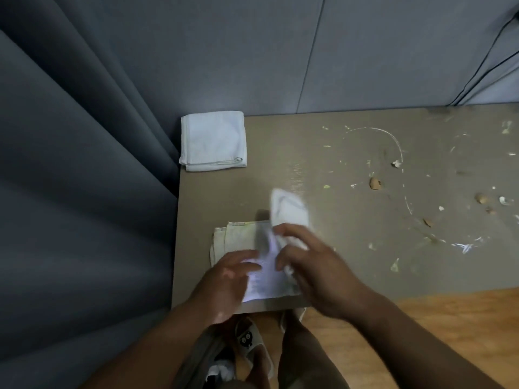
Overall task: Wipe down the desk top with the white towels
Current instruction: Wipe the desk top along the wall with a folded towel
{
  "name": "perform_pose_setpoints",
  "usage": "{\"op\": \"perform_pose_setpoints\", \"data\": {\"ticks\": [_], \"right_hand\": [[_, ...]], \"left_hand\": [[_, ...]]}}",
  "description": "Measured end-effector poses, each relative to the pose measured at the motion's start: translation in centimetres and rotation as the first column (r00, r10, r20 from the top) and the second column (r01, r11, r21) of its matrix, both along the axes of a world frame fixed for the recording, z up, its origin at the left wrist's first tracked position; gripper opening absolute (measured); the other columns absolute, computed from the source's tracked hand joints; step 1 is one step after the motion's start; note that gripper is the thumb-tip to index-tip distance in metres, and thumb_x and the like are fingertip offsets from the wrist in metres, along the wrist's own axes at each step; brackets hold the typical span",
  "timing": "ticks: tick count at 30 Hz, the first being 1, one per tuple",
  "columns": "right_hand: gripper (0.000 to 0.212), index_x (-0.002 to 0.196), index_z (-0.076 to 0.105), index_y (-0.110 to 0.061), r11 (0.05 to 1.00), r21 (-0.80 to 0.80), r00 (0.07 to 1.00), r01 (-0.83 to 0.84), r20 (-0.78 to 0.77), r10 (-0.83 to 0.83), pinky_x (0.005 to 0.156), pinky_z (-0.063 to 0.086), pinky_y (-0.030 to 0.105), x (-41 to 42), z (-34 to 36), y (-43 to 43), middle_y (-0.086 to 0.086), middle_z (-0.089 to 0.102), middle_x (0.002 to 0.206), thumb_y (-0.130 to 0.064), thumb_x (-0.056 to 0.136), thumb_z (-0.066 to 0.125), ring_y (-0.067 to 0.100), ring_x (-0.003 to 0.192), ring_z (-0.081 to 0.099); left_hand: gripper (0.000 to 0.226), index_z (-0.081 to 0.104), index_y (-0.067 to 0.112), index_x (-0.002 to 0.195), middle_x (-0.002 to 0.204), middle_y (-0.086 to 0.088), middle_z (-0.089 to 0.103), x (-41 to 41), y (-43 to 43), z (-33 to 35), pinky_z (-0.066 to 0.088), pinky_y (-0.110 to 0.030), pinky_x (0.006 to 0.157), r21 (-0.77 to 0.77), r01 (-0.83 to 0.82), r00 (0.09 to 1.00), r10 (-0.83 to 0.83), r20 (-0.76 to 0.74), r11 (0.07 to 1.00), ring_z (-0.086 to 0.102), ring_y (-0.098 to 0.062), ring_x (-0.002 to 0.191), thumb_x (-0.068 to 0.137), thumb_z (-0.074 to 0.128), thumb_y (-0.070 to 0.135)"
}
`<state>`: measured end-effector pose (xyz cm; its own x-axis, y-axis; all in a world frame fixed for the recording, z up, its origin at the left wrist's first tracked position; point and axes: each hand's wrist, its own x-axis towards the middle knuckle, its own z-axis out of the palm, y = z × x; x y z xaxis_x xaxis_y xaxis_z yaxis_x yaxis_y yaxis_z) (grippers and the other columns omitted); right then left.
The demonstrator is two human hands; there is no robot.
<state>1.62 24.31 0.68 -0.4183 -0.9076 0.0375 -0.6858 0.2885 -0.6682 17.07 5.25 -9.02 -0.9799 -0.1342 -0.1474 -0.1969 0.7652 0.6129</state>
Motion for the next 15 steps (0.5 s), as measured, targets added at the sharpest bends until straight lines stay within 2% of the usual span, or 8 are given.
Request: {"op": "perform_pose_setpoints", "data": {"ticks": [1,3,4,6,8,11,13,15], "right_hand": [[0.020,0.097,0.063,-0.028,1.000,-0.008,0.999,-0.030,0.021,0.030,0.099,0.046,0.027,1.4,-0.9,-1.4,0.004,0.048,0.151,-0.017,0.086,0.051,0.020,0.133,0.051],[0.020,0.098,0.068,-0.023,0.994,0.010,0.993,-0.106,0.047,0.105,0.104,0.048,0.037,4.2,-3.3,-3.7,0.009,0.053,0.147,-0.008,0.085,0.062,0.026,0.130,0.054],[0.023,0.102,0.071,-0.021,0.987,0.057,0.988,-0.153,0.046,0.150,0.105,0.049,0.041,5.4,-4.3,-4.6,0.009,0.054,0.147,-0.005,0.086,0.068,0.027,0.128,0.055],[0.033,0.120,0.070,-0.021,0.970,0.153,0.982,-0.191,0.031,0.188,0.107,0.048,0.043,6.9,-5.9,-5.5,0.006,0.050,0.151,-0.009,0.089,0.072,0.027,0.130,0.055],[0.045,0.133,0.063,-0.024,0.979,0.158,0.984,-0.129,-0.101,0.146,0.111,0.046,0.047,6.4,-6.8,-5.8,0.005,0.053,0.150,-0.021,0.089,0.074,0.027,0.133,0.054],[0.064,0.147,0.047,-0.032,0.952,0.303,0.937,-0.037,-0.322,0.139,0.121,0.023,0.064,3.7,-7.4,-6.6,0.005,0.042,0.160,-0.057,0.090,0.062,0.030,0.151,0.033],[0.079,0.156,0.032,-0.036,0.907,0.418,0.926,-0.052,-0.319,0.200,0.121,0.006,0.070,2.8,-8.0,-7.3,0.006,0.021,0.170,-0.076,0.090,0.045,0.034,0.157,0.013],[0.086,0.161,0.018,-0.036,0.887,0.462,0.946,-0.031,-0.274,0.176,0.120,-0.005,0.070,3.7,-9.1,-8.1,0.005,0.006,0.173,-0.083,0.090,0.032,0.034,0.159,-0.002]], "left_hand": [[0.034,0.077,0.019,0.118,0.138,-0.002,0.066,0.6,-1.0,0.1,0.029,-0.003,0.109,0.021,-0.134,0.990,0.135,-0.039,0.991,0.044,0.005,0.125,0.097,0.056,0.003],[0.029,0.078,0.011,0.102,0.115,-0.006,0.071,1.9,-3.0,0.0,0.042,-0.016,0.095,0.008,-0.418,0.905,0.417,-0.090,0.909,0.058,-0.010,0.108,0.094,0.050,0.007],[0.028,0.077,0.008,0.101,0.113,-0.006,0.068,2.6,-3.9,-0.2,0.043,-0.024,0.092,-0.003,-0.515,0.855,0.513,-0.068,0.857,0.060,-0.018,0.106,0.095,0.050,0.008],[0.024,0.074,0.005,0.114,0.126,-0.011,0.064,3.7,-4.9,-0.9,0.043,-0.031,0.098,-0.056,-0.586,0.810,0.586,-0.019,0.808,0.060,-0.031,0.116,0.098,0.056,0.001],[0.031,0.070,0.004,0.125,0.137,-0.015,0.061,4.3,-5.4,-1.7,0.045,-0.039,0.104,-0.126,-0.558,0.829,0.558,-0.038,0.820,0.056,-0.036,0.125,0.096,0.061,-0.003],[0.039,0.065,0.004,0.132,0.141,-0.016,0.058,4.2,-5.5,-2.9,0.044,-0.038,0.106,-0.218,-0.460,0.887,0.441,-0.134,0.860,0.047,-0.027,0.130,0.099,0.047,0.017],[0.052,0.057,0.002,0.140,0.149,-0.019,0.051,3.6,-5.7,-3.7,0.042,-0.042,0.111,-0.241,-0.385,0.922,0.363,-0.131,0.891,0.042,-0.028,0.140,0.098,0.037,0.025],[0.059,0.045,0.001,0.150,0.158,-0.022,0.041,2.8,-6.1,-4.5,0.035,-0.049,0.120,-0.277,-0.309,0.951,0.303,-0.066,0.910,0.034,-0.035,0.151,0.099,0.034,0.029]]}}
